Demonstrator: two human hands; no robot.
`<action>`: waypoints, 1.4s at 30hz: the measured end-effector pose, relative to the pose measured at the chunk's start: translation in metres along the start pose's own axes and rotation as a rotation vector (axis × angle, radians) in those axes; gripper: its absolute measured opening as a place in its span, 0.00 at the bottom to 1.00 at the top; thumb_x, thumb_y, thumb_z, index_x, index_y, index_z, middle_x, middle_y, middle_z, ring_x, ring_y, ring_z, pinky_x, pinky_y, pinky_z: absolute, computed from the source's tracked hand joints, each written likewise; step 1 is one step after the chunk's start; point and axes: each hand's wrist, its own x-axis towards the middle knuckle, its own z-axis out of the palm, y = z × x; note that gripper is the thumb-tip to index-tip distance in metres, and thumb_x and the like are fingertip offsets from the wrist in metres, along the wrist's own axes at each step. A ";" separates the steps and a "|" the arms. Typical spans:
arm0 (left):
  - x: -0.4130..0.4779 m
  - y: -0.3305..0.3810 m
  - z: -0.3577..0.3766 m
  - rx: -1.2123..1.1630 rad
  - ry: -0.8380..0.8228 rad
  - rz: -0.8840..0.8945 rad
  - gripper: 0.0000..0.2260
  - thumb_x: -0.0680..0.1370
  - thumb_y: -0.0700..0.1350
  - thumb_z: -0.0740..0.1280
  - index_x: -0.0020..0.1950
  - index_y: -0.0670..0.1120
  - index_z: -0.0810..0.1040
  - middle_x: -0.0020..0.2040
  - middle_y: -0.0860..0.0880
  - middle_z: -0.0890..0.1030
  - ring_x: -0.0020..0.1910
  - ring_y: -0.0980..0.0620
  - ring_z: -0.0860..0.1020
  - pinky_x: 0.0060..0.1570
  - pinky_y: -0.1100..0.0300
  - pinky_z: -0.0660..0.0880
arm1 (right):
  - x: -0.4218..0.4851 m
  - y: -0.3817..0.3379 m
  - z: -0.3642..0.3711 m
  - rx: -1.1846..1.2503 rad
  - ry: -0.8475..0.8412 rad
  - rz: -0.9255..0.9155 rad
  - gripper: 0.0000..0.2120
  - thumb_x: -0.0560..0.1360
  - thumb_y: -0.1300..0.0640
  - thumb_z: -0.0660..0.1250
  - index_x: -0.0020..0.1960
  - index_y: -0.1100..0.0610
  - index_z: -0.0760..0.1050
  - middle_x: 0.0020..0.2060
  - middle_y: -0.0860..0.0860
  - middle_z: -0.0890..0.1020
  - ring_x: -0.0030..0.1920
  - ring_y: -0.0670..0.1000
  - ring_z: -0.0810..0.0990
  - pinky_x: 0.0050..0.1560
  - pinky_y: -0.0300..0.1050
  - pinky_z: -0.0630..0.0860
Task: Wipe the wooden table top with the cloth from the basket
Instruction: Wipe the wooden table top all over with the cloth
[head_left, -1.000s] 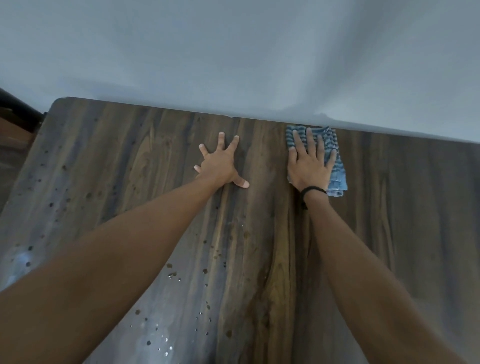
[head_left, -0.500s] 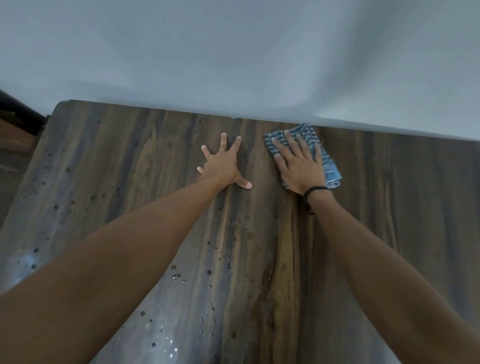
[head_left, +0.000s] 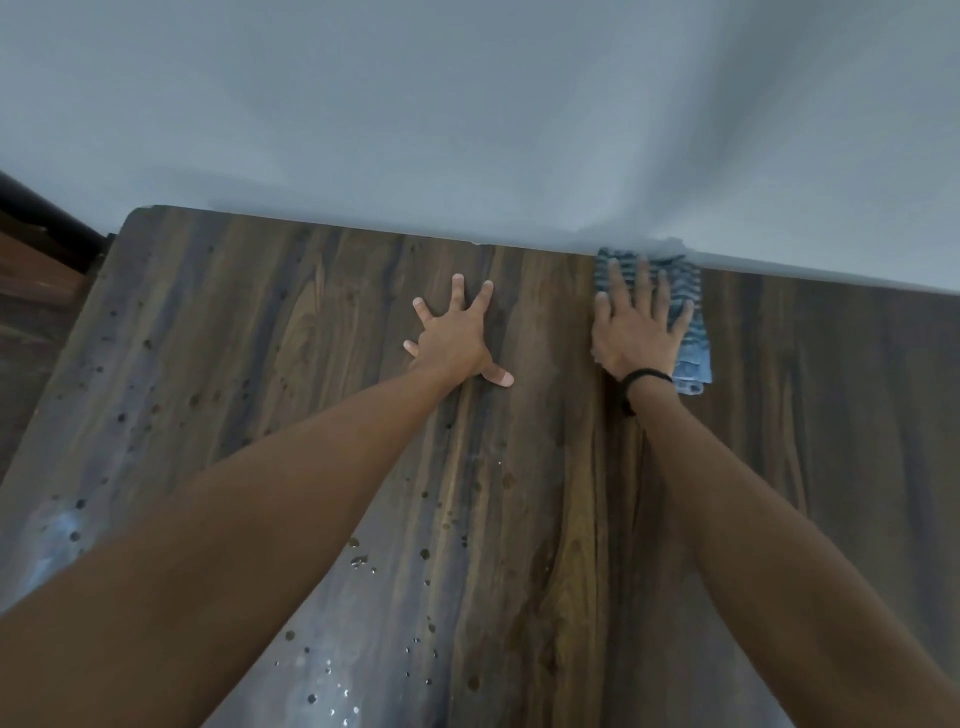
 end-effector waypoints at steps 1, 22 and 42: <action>0.000 0.000 0.000 0.001 0.003 0.002 0.60 0.65 0.57 0.82 0.81 0.62 0.40 0.81 0.55 0.33 0.77 0.29 0.36 0.66 0.20 0.54 | -0.005 -0.002 0.003 -0.042 -0.013 -0.113 0.25 0.84 0.41 0.43 0.81 0.37 0.44 0.82 0.43 0.44 0.81 0.51 0.42 0.77 0.63 0.36; -0.001 0.001 0.000 0.019 -0.005 -0.002 0.61 0.65 0.57 0.82 0.82 0.61 0.39 0.81 0.54 0.32 0.77 0.28 0.36 0.67 0.20 0.54 | -0.078 0.000 0.027 0.032 0.025 0.080 0.26 0.84 0.41 0.44 0.81 0.38 0.48 0.82 0.43 0.48 0.81 0.51 0.46 0.77 0.66 0.39; 0.007 -0.037 -0.016 0.098 -0.013 0.058 0.64 0.62 0.64 0.80 0.81 0.58 0.34 0.80 0.45 0.30 0.77 0.29 0.33 0.73 0.26 0.47 | -0.038 -0.077 0.039 0.001 -0.022 -0.145 0.25 0.85 0.42 0.44 0.82 0.39 0.46 0.81 0.42 0.46 0.81 0.50 0.43 0.77 0.63 0.35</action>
